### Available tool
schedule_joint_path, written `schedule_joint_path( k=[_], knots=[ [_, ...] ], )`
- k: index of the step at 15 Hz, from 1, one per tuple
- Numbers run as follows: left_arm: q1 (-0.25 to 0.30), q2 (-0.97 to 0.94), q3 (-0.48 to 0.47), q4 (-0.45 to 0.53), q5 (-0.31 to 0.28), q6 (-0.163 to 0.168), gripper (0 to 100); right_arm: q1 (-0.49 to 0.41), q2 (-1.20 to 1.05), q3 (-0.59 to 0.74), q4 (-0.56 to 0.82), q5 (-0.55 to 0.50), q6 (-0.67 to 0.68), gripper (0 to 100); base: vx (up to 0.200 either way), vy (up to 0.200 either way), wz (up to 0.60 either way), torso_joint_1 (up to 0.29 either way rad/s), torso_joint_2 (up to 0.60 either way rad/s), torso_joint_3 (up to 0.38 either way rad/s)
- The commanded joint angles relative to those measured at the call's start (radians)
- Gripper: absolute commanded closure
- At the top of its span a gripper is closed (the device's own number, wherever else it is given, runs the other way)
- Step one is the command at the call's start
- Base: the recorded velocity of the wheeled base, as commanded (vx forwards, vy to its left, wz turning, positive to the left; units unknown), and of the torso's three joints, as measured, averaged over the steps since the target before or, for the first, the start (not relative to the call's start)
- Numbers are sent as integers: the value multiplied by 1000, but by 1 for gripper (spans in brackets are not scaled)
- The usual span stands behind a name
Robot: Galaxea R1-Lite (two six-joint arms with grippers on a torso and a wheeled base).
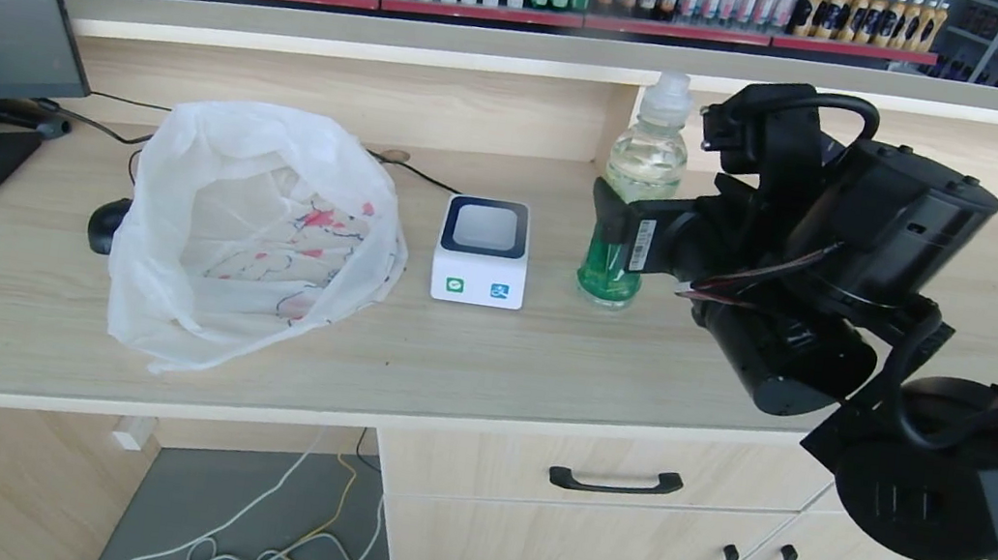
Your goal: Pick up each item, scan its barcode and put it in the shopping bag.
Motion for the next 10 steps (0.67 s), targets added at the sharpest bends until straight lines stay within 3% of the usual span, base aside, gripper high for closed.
schedule_joint_path(
  k=[1,10],
  knots=[
    [0,0,0,0,0,0,0,-8,18,-25,1,1,-13,0,0,0,0,0,0,0],
    [0,0,0,0,0,0,0,-36,67,-70,1,-1,-27,0,0,0,0,0,0,0]
  ],
)
